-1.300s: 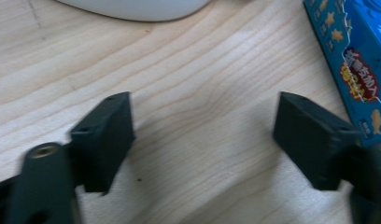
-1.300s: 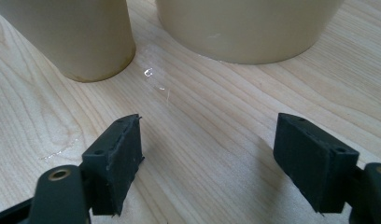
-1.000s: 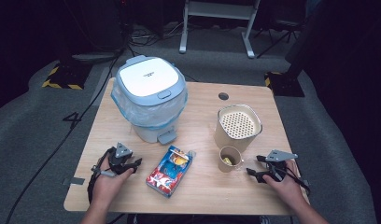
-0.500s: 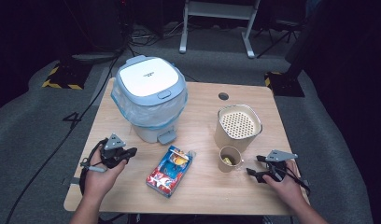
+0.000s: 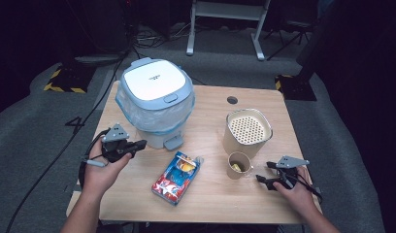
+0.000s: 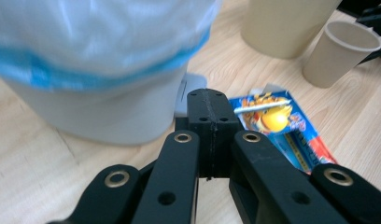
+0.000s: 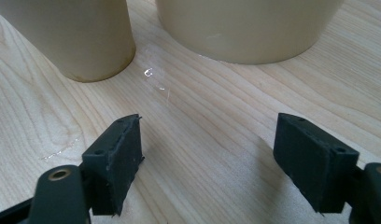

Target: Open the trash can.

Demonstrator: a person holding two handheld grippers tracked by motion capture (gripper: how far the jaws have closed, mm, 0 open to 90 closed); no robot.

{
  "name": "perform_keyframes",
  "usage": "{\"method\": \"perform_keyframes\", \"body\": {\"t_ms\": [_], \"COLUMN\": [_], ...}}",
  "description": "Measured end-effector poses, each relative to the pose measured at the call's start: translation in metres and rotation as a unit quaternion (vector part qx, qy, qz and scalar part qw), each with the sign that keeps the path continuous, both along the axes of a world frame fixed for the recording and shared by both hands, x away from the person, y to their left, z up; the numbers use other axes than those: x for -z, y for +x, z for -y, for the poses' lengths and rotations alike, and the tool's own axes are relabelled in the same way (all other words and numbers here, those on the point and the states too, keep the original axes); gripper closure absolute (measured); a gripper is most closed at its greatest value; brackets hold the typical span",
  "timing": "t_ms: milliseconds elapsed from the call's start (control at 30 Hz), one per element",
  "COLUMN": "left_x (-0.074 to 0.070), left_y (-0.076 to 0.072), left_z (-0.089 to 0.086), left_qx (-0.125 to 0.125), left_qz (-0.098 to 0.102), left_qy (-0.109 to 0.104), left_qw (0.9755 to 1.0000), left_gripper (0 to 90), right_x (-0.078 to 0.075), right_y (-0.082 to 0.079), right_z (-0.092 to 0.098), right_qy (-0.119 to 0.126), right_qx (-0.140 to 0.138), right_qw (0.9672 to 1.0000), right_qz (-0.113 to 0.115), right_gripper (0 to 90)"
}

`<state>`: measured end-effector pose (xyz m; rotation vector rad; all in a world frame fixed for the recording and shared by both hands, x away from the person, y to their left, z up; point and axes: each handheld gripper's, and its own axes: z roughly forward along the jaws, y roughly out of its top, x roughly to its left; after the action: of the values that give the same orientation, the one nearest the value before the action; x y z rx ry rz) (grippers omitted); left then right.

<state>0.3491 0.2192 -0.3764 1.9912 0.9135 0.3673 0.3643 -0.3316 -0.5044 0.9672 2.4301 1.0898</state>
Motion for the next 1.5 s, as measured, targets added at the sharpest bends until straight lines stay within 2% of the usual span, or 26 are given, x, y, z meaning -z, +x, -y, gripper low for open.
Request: {"method": "perform_keyframes", "body": {"t_ms": [133,433,567,767,933,1100,1167,1300,1500], "left_x": [-0.013,-0.042,-0.054,-0.066,-0.081,-0.091,-0.093,-0.091,-0.085], "left_y": [0.004,0.014,0.018,0.023,0.030,0.039,0.045,0.055,0.068], "left_z": [0.003,0.009,0.013,0.019,0.024,0.033,0.040,0.051,0.064], "left_qx": [0.007,0.024,0.022,0.018,0.011,0.002,-0.001,-0.004,-0.023], "left_qz": [0.013,0.040,0.052,0.068,0.087,0.101,0.104,0.103,0.098], "left_qy": [-0.013,-0.023,-0.032,-0.071,-0.077,-0.074,-0.065,-0.054,-0.035], "left_qw": [0.9998,0.9986,0.9979,0.9949,0.9931,0.9921,0.9924,0.9932,0.9943], "left_gripper": [90.0,90.0,90.0,90.0,90.0,90.0,90.0,90.0,90.0], "right_x": [0.000,0.000,0.000,0.000,0.000,0.000,0.000,0.000,0.000], "right_y": [0.000,0.000,0.000,0.000,0.000,0.000,-0.001,-0.001,-0.001], "right_z": [0.000,0.000,0.000,0.000,0.000,0.000,0.000,0.000,0.000], "right_qy": [0.000,0.000,0.000,0.000,0.000,-0.001,-0.001,-0.001,-0.001], "right_qx": [0.000,0.000,0.000,0.000,0.000,0.002,0.004,0.004,0.004], "right_qw": [1.0000,1.0000,1.0000,1.0000,1.0000,1.0000,1.0000,1.0000,1.0000], "right_qz": [0.000,0.000,0.000,0.000,0.000,0.000,0.000,0.000,0.000], "right_gripper": [23.6,23.6,23.6,23.6,23.6,23.7,23.9,23.9,23.9]}}
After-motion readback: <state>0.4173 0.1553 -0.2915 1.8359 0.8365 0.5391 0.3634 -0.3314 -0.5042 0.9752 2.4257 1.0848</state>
